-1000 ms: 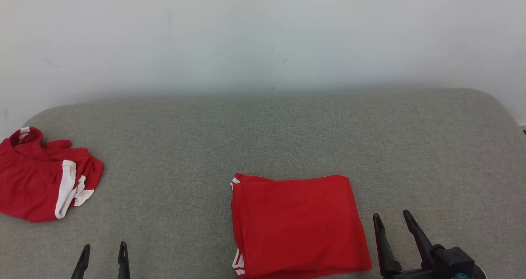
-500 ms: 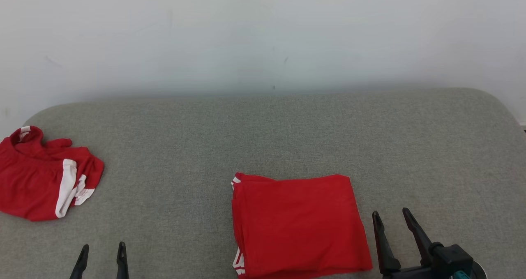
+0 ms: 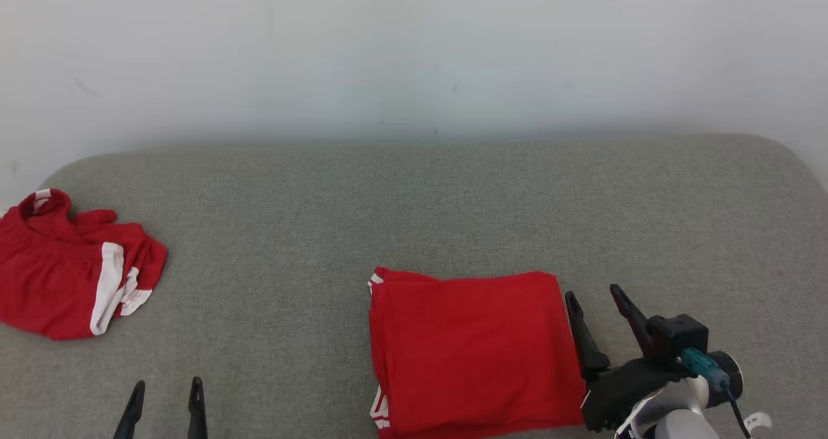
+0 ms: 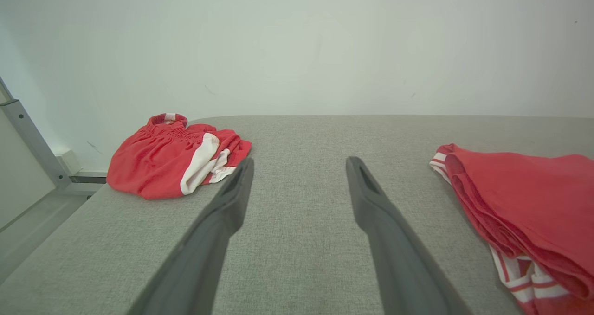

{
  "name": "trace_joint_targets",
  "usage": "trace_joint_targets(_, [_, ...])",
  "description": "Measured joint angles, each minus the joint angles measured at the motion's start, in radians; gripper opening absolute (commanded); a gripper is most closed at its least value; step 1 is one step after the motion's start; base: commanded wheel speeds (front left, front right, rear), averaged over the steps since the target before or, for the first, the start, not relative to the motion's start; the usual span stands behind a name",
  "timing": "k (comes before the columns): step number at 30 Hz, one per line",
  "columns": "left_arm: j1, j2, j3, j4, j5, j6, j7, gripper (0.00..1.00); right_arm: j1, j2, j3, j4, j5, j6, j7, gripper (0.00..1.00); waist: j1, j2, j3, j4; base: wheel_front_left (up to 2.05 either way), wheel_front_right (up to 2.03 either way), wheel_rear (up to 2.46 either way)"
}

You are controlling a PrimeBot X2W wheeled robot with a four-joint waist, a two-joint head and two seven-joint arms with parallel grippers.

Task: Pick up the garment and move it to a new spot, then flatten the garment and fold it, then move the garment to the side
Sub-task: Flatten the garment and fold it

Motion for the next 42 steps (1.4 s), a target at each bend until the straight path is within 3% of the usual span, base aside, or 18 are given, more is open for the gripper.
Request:
trace_joint_targets(7, [-0.007, -0.002, -0.007, 0.005, 0.0, 0.0, 0.0, 1.0, -0.066, 0.007, -0.007, 0.188, 0.019, 0.0, 0.028, 1.0, 0.0, 0.0001, 0.013, 0.023, 0.0, 0.0, 0.0])
trace_joint_targets(22, [-0.023, -0.001, -0.002, 0.009, 0.0, 0.0, 0.0, 1.0, -0.172, 0.047, 0.019, 0.54, 0.052, 0.0, -0.056, 1.0, 0.0001, 0.0, 0.039, 0.035, 0.0, 0.0, 0.0])
trace_joint_targets(23, [-0.023, -0.001, -0.002, 0.01, 0.0, 0.0, 0.0, 1.0, -0.179, 0.05, 0.025, 0.559, 0.053, 0.0, -0.06, 0.83, 0.0, 0.0, 0.038, 0.035, 0.0, 0.0, 0.0])
trace_joint_targets(24, [-0.023, -0.002, -0.002, 0.01, 0.0, 0.0, 0.0, 1.0, -0.186, 0.052, 0.033, 0.577, 0.058, 0.0, -0.062, 0.46, 0.0, 0.0, 0.037, 0.034, 0.0, 0.0, 0.0])
trace_joint_targets(25, [-0.023, -0.002, -0.002, 0.01, 0.0, 0.0, 0.0, 1.0, -0.192, 0.054, 0.039, 0.593, 0.063, 0.0, -0.065, 0.03, 0.0, 0.0, 0.037, 0.034, 0.0, 0.0, 0.0])
trace_joint_targets(36, [-0.039, -0.01, 0.002, 0.007, 0.001, 0.0, 0.0, 1.0, -0.304, 0.024, 0.12, 0.634, 0.091, 0.0, -0.091, 0.0, 0.0001, 0.0001, 0.07, 0.035, 0.0, 0.0, 0.0])
trace_joint_targets(42, [-0.071, -0.012, -0.009, 0.0, -0.007, 0.0, 0.0, 1.0, -0.414, -0.052, 0.15, 0.609, 0.115, 0.0, -0.095, 0.0, 0.0001, 0.0001, 0.122, 0.034, 0.0, 0.0, 0.0])
